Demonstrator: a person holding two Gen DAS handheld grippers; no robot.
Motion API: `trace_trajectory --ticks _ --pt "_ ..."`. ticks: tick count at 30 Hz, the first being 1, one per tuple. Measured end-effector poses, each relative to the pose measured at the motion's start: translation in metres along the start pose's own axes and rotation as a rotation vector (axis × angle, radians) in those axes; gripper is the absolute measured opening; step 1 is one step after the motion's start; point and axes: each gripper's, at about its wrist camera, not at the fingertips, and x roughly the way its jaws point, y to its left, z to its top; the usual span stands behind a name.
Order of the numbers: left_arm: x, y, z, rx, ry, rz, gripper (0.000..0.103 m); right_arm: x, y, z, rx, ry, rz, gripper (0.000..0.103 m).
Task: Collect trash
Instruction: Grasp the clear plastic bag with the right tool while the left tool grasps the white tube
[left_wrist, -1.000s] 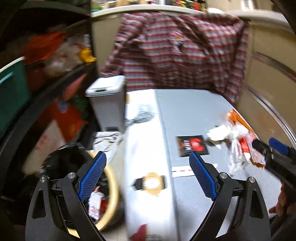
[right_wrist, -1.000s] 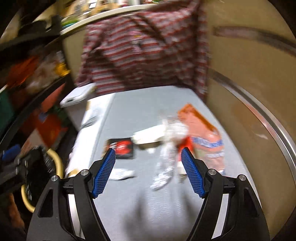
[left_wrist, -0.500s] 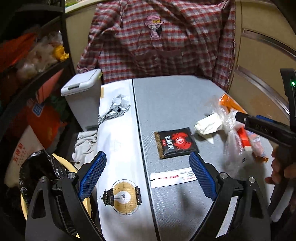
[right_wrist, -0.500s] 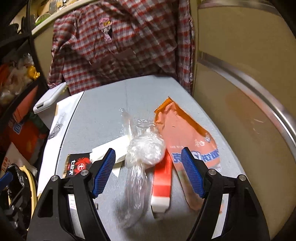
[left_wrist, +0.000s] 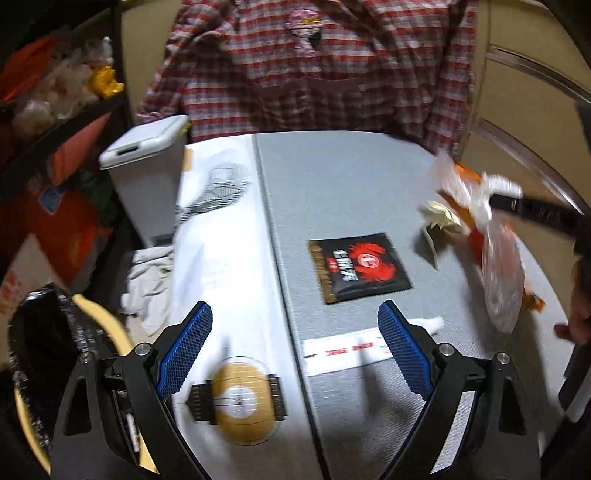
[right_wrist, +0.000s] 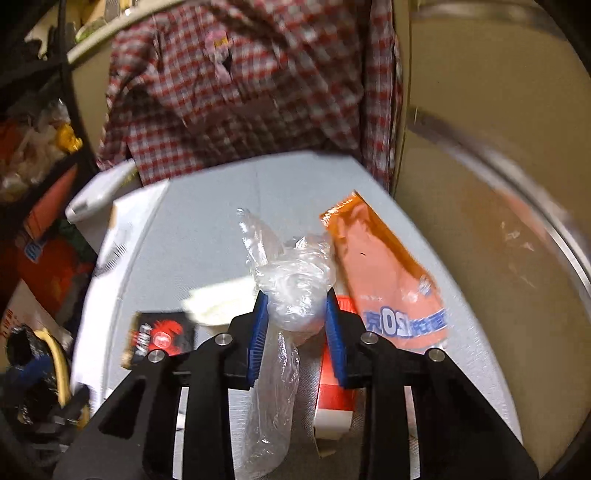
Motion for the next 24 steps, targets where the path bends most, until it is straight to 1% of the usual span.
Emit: trace_trajectory --ticks 2,4,7,13,16,18,20,21,23,24 --pt "0.004 -0.007 -0.002 0.039 0.011 -0.056 0.088 -0.019 0.001 0.005 -0.005 -0.034 0.029 0.030" --pt "0.008 -0.015 -0.004 0.072 0.026 -0.089 0.088 -0.037 0.004 0.008 -0.024 -0.071 0.040 0.030" --pt "0.017 -0.030 -0.005 0.123 0.056 -0.127 0.088 -0.048 0.004 0.011 -0.029 -0.091 0.049 0.031" --pt "0.024 -0.063 -0.005 0.219 0.069 -0.182 0.088 -0.049 -0.006 0.014 -0.004 -0.084 0.043 0.031" --pt "0.029 -0.078 -0.008 0.272 0.080 -0.178 0.088 -0.047 -0.014 0.013 0.014 -0.074 0.038 0.031" --pt "0.034 -0.085 -0.009 0.292 0.098 -0.180 0.085 -0.046 -0.020 0.013 0.022 -0.072 0.028 0.031" --pt "0.039 -0.090 -0.012 0.305 0.118 -0.177 0.076 -0.044 -0.025 0.012 0.029 -0.068 0.026 0.031" --pt "0.044 -0.092 -0.013 0.309 0.133 -0.173 0.074 -0.044 -0.026 0.011 0.030 -0.066 0.024 0.031" --pt "0.045 -0.090 -0.013 0.290 0.124 -0.179 0.070 -0.042 -0.029 0.011 0.032 -0.063 0.020 0.031" --pt "0.046 -0.089 -0.013 0.281 0.124 -0.185 0.065 -0.042 -0.031 0.011 0.034 -0.061 0.021 0.031"
